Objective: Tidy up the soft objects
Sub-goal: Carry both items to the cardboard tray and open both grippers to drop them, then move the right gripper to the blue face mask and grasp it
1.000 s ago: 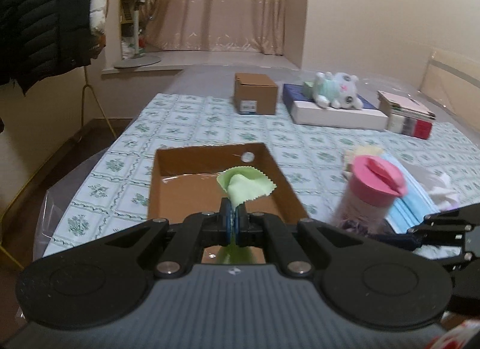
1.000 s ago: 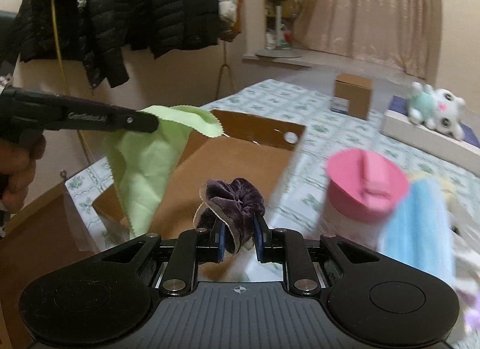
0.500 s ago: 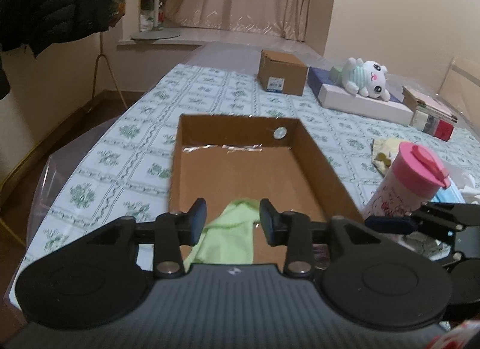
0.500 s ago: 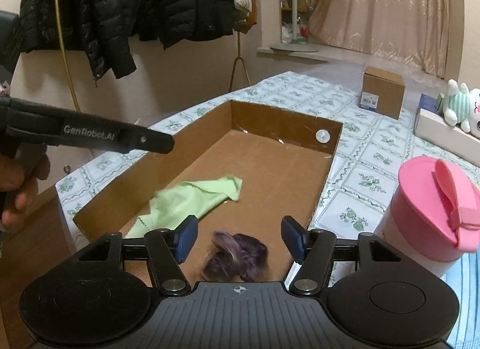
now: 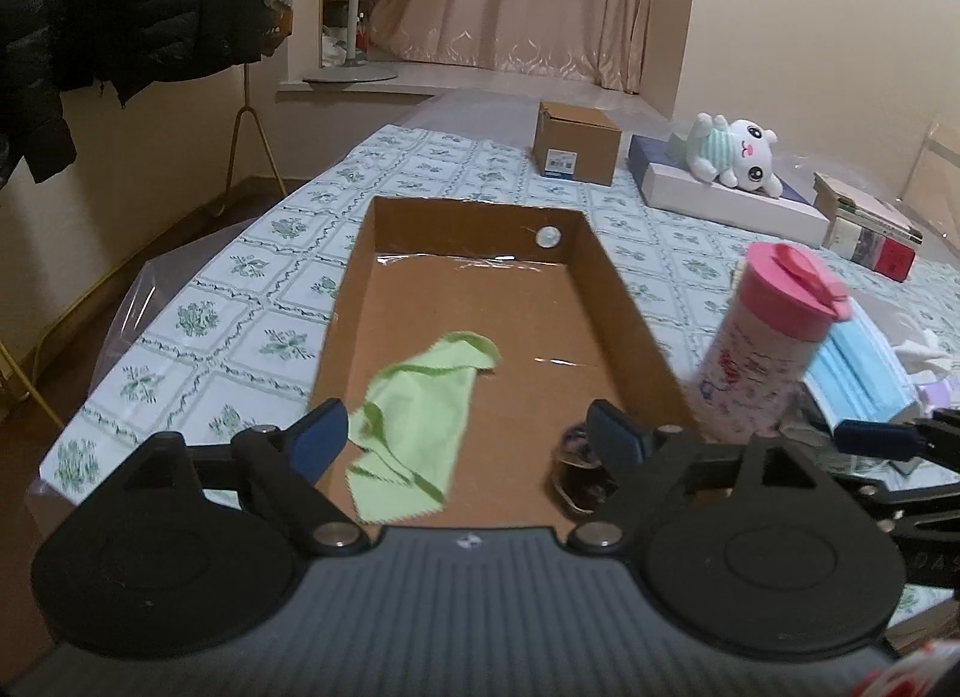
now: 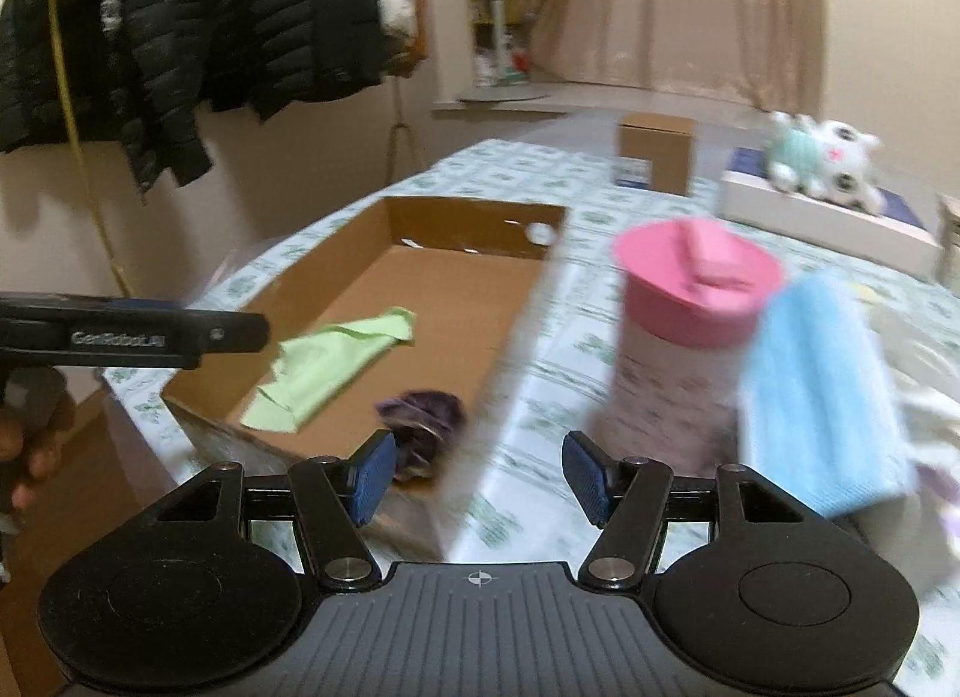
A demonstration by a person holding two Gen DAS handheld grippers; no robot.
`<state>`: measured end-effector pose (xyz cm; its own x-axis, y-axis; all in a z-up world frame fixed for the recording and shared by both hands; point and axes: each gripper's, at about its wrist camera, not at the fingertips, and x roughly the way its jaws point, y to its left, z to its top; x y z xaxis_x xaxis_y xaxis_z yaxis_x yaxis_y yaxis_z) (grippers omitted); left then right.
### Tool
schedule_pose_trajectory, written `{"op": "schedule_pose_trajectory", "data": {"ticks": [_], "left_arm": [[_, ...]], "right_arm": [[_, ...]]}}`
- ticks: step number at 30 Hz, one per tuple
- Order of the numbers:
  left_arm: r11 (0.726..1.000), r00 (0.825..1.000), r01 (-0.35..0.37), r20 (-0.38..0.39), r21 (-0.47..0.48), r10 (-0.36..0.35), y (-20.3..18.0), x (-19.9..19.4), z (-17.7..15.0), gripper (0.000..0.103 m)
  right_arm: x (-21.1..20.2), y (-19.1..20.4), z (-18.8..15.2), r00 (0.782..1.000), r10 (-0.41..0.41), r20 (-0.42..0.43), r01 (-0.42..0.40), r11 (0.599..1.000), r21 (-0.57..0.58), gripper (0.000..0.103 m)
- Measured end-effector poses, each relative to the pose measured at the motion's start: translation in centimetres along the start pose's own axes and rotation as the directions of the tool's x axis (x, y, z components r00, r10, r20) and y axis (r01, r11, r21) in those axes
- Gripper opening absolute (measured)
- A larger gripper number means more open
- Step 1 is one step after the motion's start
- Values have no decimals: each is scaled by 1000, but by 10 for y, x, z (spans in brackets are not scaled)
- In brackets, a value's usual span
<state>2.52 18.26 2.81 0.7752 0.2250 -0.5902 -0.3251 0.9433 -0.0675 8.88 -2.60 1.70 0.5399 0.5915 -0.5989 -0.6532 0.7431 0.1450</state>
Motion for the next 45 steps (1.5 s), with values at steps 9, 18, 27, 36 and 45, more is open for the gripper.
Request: {"op": "schedule_pose_trajectory", "data": {"ticks": [9, 18, 27, 36, 45], "left_arm": [[997, 997, 72, -2, -1, -72, -52, -25, -10, 87], [992, 993, 120, 10, 33, -120, -96, -36, -13, 87], [989, 991, 131, -12, 62, -131, -121, -22, -14, 87], [986, 986, 159, -49, 54, -157, -132, 10, -12, 87], [982, 980, 179, -102, 56, -173, -141, 39, -12, 87]], "right_arm": [[-61, -53, -22, 985, -168, 26, 164, 981, 99, 62], [-96, -96, -35, 966, -253, 50, 240, 953, 183, 62], [-95, -119, -36, 963, -264, 55, 246, 944, 219, 62], [-60, -140, -28, 972, -232, 44, 217, 948, 232, 62], [-28, -153, -18, 985, -167, 41, 150, 952, 267, 51]]}}
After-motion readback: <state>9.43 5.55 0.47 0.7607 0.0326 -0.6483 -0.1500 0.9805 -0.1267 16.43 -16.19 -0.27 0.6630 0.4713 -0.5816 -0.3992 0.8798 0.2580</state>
